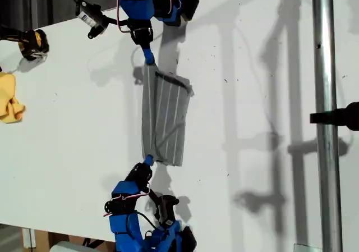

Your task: Grasp corners of a towel and fold twice.

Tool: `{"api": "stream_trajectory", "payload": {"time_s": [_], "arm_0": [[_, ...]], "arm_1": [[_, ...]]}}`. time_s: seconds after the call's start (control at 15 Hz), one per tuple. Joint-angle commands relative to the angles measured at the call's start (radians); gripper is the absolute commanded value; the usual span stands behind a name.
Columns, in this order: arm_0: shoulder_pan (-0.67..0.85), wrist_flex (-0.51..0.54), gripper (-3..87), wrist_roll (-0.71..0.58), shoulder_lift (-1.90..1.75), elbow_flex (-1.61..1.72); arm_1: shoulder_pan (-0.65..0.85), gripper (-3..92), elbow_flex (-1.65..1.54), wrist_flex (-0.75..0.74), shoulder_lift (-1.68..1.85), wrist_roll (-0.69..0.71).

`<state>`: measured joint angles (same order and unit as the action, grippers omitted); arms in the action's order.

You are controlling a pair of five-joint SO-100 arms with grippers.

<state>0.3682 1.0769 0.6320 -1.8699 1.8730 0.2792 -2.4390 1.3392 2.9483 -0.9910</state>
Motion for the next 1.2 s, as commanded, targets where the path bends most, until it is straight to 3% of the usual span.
{"api": "stream_trajectory", "payload": {"time_s": [0.0, 0.2, 0.33, 0.6, 0.93, 1.13], "arm_0": [[0.071, -0.081, -1.7, -0.028, 0.023, -0.017], [0.112, -0.121, -1.7, -0.063, 0.061, -0.052], [0.126, -0.107, -1.7, -0.084, 0.067, -0.072], [0.077, -0.112, -1.7, -0.051, 0.052, 0.026], [-0.051, -0.112, -1.7, 0.1, 0.049, 0.158], [-0.104, -0.107, -1.7, 0.169, 0.072, 0.215]], "arm_1": [[0.17, -0.2, 0.018, 0.002, -0.003, 0.041], [0.354, -0.2, 0.02, -0.014, 0.028, 0.101], [0.391, -0.2, 0.011, -0.037, 0.015, 0.127], [0.167, -0.2, -0.097, -0.123, -0.015, 0.044], [-0.118, -0.2, -0.179, -0.175, -0.041, -0.135], [-0.242, -0.2, -0.193, -0.31, -0.229, -0.218]]}}
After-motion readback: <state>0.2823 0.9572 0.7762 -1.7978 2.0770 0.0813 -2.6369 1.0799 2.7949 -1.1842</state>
